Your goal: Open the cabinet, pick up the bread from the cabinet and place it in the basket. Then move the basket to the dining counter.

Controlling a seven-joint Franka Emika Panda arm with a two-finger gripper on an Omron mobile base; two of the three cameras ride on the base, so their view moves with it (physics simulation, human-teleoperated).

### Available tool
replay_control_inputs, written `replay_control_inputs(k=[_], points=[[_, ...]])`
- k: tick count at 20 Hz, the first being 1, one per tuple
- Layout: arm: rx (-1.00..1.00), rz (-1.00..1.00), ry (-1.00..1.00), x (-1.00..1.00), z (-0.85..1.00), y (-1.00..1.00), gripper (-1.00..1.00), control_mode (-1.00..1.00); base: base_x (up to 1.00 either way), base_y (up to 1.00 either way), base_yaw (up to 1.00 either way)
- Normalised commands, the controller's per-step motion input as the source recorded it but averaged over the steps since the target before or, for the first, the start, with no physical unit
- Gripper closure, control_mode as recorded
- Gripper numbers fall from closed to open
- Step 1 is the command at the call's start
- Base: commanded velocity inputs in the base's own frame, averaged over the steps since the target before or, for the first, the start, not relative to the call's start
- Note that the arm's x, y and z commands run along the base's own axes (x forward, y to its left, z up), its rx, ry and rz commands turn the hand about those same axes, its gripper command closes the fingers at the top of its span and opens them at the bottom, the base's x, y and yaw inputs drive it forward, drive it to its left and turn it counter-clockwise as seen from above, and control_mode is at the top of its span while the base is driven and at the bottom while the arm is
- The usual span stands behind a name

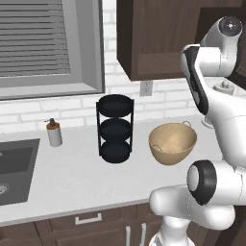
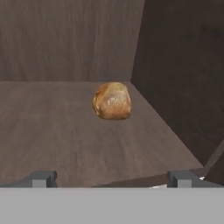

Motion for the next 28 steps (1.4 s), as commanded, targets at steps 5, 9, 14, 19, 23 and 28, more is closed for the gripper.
replay_control_inputs(k=[5,9,14,19,23,28], points=[[0.00,-0.01,0.00,0.40,0.02,-0.52,-1.00,-1.00,0.00,0.00,0.00],[0.04,0.00,0.00,0.41,0.00,0.00,-1.00,-1.00,0.00,0.00,0.00],[0.07,0.00,0.00,0.36,0.01,0.00,-1.00,-1.00,0.00,0.00,0.00],[0.01,0.00,0.00,0.28,-0.02,0.01,-1.00,-1.00,0.00,0.00,0.00],[0.00,0.00,-0.05,0.34,-0.10,0.09,-1.00,-1.00,0.00,0.00,0.00],[0.00,-0.01,-0.03,0.25,-0.27,0.00,-1.00,-1.00,0.00,0.00,0.00]])
